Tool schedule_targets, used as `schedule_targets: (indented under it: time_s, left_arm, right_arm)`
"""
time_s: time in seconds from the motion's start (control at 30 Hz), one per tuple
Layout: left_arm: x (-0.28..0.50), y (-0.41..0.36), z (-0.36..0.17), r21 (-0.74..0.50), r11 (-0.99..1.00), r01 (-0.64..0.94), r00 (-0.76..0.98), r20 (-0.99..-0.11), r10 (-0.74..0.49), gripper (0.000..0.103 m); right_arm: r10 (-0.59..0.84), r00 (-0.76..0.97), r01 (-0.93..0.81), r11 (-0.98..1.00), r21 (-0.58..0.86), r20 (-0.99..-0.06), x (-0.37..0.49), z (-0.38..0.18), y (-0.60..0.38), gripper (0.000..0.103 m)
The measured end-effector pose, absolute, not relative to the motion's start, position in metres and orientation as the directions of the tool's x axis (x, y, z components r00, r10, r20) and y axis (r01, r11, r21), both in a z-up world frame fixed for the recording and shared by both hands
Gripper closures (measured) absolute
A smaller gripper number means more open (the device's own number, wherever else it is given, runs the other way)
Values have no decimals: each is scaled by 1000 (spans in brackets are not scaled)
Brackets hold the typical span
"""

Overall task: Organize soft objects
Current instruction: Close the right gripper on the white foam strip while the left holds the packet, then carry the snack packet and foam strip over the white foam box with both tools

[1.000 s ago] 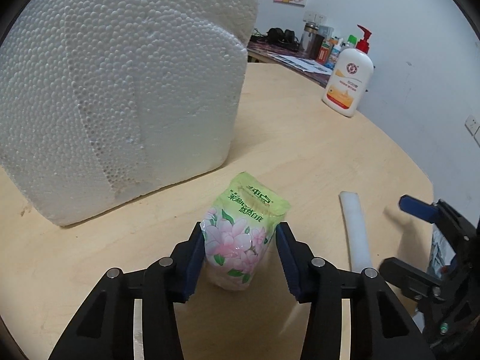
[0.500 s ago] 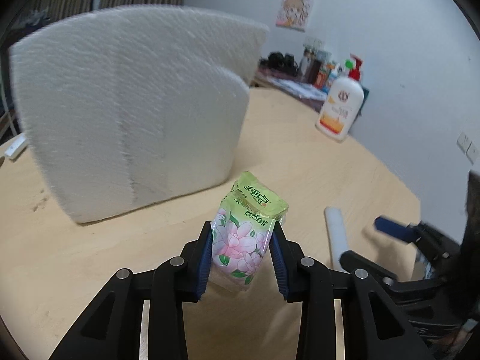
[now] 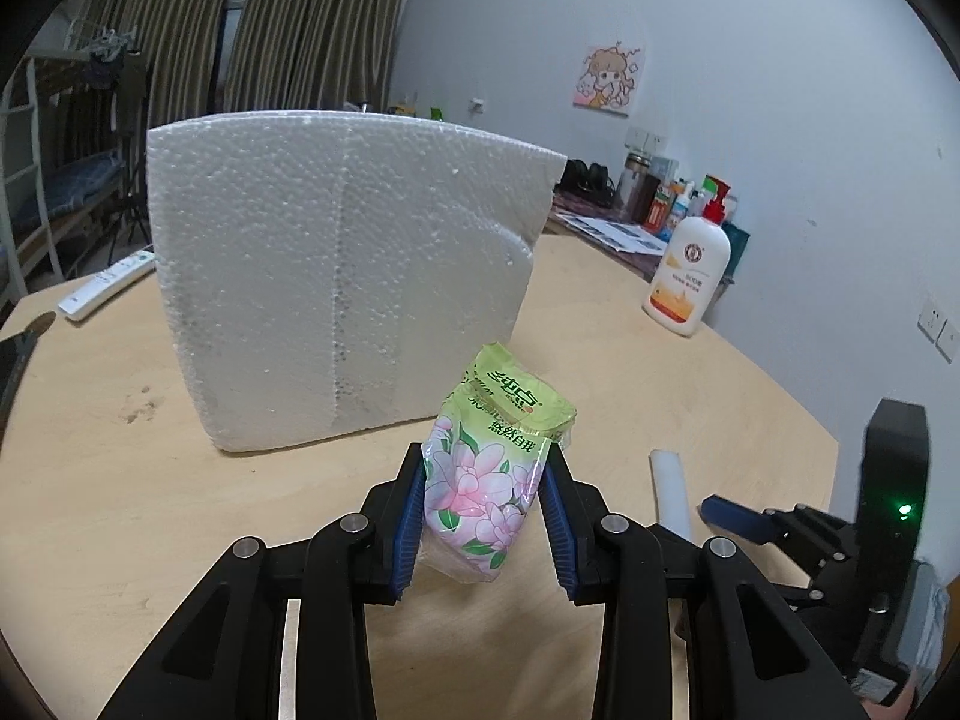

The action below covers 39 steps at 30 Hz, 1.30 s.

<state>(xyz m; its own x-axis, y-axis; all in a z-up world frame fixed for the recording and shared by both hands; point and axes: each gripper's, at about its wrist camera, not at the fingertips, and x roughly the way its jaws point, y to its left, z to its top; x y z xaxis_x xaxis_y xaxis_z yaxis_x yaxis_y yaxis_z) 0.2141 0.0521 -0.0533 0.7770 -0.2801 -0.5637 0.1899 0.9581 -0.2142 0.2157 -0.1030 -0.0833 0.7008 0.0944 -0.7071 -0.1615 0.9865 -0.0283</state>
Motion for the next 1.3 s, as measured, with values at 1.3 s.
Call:
schedule_targets:
  time_s: [1.3]
  left_arm:
    - [195, 62, -47, -214, 954, 211, 813, -504, -293, 65]
  right_arm:
    - [153, 775, -163, 986, 40, -613, 194, -58, -99, 80]
